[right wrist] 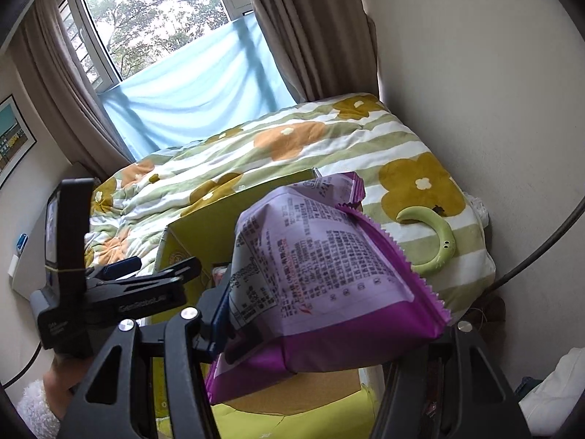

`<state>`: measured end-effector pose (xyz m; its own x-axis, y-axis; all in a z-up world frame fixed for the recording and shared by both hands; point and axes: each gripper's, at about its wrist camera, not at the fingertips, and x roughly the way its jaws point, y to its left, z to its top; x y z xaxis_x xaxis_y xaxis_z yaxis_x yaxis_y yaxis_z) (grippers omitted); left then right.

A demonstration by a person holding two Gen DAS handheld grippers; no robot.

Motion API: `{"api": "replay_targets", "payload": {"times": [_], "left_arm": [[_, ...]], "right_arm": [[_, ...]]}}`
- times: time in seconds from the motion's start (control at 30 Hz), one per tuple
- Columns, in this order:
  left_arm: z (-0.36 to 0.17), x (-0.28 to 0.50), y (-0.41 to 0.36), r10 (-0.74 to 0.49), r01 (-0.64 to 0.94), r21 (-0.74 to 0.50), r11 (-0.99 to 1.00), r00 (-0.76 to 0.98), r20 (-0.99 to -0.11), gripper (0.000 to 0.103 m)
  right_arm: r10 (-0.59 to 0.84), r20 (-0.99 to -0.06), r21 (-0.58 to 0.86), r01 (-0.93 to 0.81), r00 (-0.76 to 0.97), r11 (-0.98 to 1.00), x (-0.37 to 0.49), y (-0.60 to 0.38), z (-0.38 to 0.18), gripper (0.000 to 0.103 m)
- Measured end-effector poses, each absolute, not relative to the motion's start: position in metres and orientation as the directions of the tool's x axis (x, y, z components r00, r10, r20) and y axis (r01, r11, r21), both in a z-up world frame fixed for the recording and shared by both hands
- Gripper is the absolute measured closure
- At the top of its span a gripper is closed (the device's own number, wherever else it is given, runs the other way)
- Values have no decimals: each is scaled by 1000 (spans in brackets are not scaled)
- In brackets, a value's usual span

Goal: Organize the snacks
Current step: 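Carry both bags over the yellow-green box and open both tools to drop them, then withdraw both tools from the box back toward the snack pile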

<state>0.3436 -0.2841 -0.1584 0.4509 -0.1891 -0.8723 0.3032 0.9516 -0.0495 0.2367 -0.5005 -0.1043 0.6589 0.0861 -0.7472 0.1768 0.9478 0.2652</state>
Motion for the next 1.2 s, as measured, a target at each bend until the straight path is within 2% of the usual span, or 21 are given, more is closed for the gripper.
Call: {"api": "replay_targets", "payload": {"times": [0.2,0.5,0.53,0.57,0.63,0.7,0.9,1.2], "left_arm": [[-151,323,-252,-235,293,-113,949,424,-875,1],[-145,313,-221,-211,281,-88,956,444,-871,1],[-145,314,-219,-211,280,-90,956,443,-871,1],[-145,314,-217,-216,281,-95,955,440,-872,1],[-144,314,-213,-217,282,-95,955,442,-871,1],[-144,313,-212,-210,284,-84,955,448,-869,1],[-144,304,-210,-203,291,-71,954,453,-868,1],[-122,282,-222,-204,310,-47,949,496,-844,1]], "right_arm": [[105,-759,277,173,642,945,254,-491,-107,48],[192,-777,346,153,600,926,308,-472,-126,48],[189,-785,342,157,590,927,314,-470,-129,45],[190,-786,346,164,588,924,318,-469,-133,40],[196,-777,371,182,598,911,321,-471,-137,0],[191,-762,384,194,619,903,316,-474,-136,0],[119,-794,284,191,597,940,291,-475,-131,0],[113,-807,232,136,580,963,255,-470,-107,0]]}}
